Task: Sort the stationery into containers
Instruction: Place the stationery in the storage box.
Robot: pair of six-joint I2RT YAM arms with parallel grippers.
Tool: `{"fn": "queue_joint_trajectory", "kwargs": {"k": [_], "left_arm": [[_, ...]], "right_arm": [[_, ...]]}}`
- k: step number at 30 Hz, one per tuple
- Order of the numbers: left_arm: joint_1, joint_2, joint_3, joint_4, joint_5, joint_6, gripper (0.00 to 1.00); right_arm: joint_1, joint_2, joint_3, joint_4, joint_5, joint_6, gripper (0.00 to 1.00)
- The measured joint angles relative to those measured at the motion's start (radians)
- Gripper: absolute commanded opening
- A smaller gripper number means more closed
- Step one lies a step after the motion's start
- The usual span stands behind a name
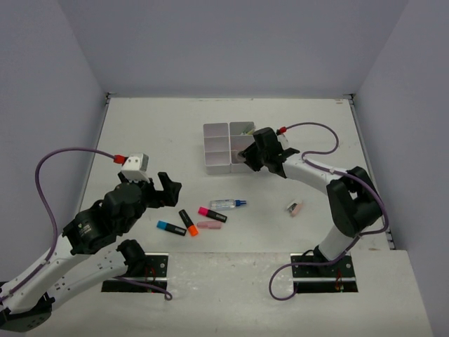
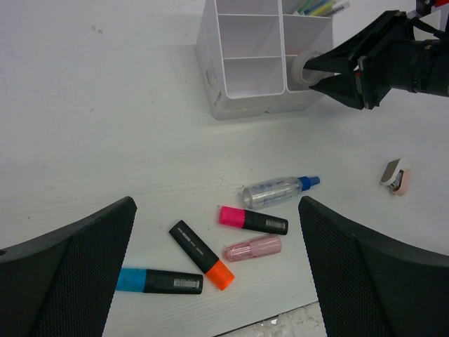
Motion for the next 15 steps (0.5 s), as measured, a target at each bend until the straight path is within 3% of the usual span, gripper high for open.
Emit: {"fn": "queue_joint_trajectory", "kwargs": {"k": [15], "left_arm": [[0.000,-0.001,0.000,0.001,0.007,0.007,1.00]], "right_arm": [[-0.018,-0.071,0.002,-0.080,0.036,-0.054,0.44]]}}
